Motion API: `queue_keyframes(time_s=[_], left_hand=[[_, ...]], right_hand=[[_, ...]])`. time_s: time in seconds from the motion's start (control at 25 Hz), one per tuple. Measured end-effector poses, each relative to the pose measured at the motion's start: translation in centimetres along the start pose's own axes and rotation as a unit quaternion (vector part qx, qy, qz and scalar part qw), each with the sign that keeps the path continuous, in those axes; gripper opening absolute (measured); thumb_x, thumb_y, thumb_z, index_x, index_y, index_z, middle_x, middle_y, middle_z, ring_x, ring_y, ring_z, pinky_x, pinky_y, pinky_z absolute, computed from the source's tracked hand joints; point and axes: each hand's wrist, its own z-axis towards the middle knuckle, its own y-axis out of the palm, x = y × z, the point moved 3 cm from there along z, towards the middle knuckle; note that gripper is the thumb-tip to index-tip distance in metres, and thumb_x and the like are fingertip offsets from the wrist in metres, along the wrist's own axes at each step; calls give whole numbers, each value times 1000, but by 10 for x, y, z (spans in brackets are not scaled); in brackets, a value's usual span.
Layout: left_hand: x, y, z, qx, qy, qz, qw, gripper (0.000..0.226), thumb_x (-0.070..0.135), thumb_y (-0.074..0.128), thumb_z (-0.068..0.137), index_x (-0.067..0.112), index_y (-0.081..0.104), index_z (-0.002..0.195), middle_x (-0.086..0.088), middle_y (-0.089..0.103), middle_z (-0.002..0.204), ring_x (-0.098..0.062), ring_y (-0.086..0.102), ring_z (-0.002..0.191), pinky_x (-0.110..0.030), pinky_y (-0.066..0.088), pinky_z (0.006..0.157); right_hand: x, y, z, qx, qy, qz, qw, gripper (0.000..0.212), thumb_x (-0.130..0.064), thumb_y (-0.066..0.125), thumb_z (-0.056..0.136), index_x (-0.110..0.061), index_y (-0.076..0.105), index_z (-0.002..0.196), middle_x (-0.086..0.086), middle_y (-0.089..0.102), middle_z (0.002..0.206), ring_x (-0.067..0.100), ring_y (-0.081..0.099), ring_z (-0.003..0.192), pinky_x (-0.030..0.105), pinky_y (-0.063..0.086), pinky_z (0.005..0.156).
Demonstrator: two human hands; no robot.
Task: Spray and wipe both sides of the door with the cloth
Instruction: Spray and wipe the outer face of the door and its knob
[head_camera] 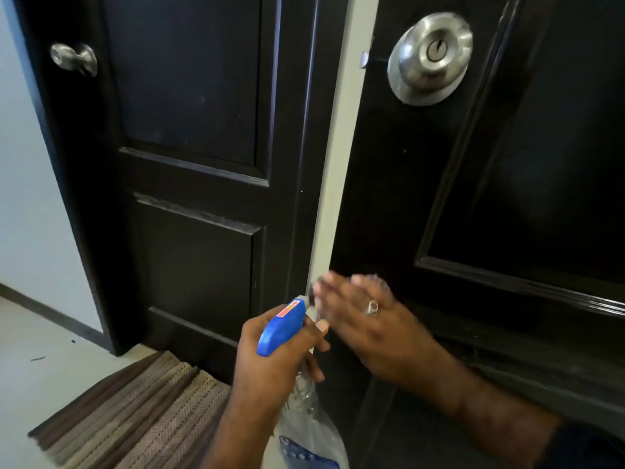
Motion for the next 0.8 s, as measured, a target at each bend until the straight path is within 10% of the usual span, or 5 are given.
queue_keyframes(time_s=[0.12, 0.36, 0.56, 0.8], left_hand=[[-7, -18, 0, 10, -1, -1, 1000, 18, 22, 80, 80, 7, 71, 76, -23, 70, 73, -49, 61, 54, -49, 57, 54], [-22, -26, -1, 12, -22, -7, 1000, 25, 23, 80, 80, 2, 68, 76, -23, 70, 73, -42, 60, 49, -44, 56, 53], [-21, -20, -3, -15, -23, -13, 1000, 21, 20, 78, 82, 2, 69, 76, -25, 69, 74, -41, 60, 49, -44, 57, 52], [-34, -11, -10, -11, -40, 19, 999, 22, 19, 83, 87, 5, 69, 77, -21, 72, 75, -48, 61, 51, -46, 60, 56]], right_hand=[[5, 1, -30, -34, -60, 0, 998, 59, -13, 46, 103, -11, 44, 163, 14, 30, 174, 33, 13, 166, 53, 28, 125], [46, -35, 52, 174, 225, 23, 958, 54, -3, 48, 103, -9, 54, 157, 9, 41, 169, 30, 31, 162, 54, 27, 128], [-27, 26, -57, -52, 1, 12, 999, 56, -12, 42, 107, -11, 44, 163, 12, 31, 174, 32, 21, 164, 52, 27, 127], [9, -6, -72, 112, 307, 19, 945, 49, -5, 59, 101, -6, 60, 150, 15, 48, 164, 39, 38, 157, 62, 31, 125]])
